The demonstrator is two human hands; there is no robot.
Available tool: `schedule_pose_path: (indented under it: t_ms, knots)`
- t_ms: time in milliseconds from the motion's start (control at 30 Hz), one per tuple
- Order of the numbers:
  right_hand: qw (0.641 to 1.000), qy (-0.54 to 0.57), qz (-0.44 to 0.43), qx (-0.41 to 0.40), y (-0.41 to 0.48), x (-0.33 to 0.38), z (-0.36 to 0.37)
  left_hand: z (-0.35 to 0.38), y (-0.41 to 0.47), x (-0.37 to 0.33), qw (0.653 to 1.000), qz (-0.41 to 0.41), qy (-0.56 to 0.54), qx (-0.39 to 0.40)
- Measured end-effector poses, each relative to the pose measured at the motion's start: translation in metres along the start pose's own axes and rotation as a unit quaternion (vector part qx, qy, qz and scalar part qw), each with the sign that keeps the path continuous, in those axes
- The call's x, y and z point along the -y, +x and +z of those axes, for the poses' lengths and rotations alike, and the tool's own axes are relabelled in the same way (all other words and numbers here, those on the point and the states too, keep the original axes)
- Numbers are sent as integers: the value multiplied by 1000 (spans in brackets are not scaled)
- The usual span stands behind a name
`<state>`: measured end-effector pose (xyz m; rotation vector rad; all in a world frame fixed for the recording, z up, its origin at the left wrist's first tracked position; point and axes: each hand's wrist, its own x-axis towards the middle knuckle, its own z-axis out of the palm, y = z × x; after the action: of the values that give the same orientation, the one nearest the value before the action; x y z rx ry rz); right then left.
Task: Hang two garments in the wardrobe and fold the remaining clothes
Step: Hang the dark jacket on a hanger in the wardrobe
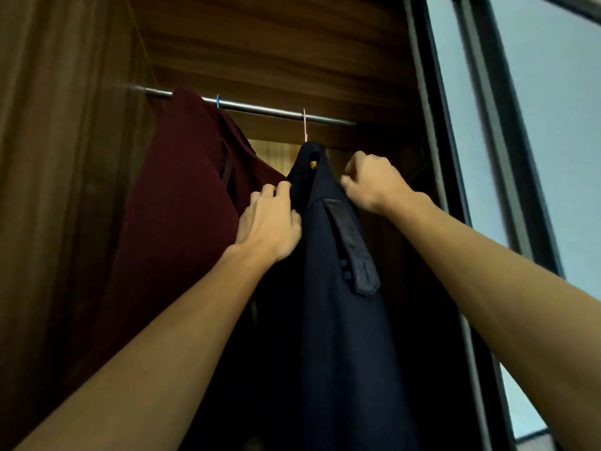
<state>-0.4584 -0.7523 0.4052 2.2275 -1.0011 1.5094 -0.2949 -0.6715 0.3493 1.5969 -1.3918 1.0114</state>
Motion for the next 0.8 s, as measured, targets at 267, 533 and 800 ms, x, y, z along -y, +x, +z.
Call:
schedule_pose_path:
  t_ms: [267,533,800]
  knots:
    - [994,-93,8,50,-93,3,-25,-21,-68,-1,998,1,-50,46]
    - [968,-220,-40,112,-188,-6,-47,-24,-147,-25,994,27,-71,75]
    - [962,-228,-55,139,-301,-31,-88,-31,-236,-75,991,61,-69,100]
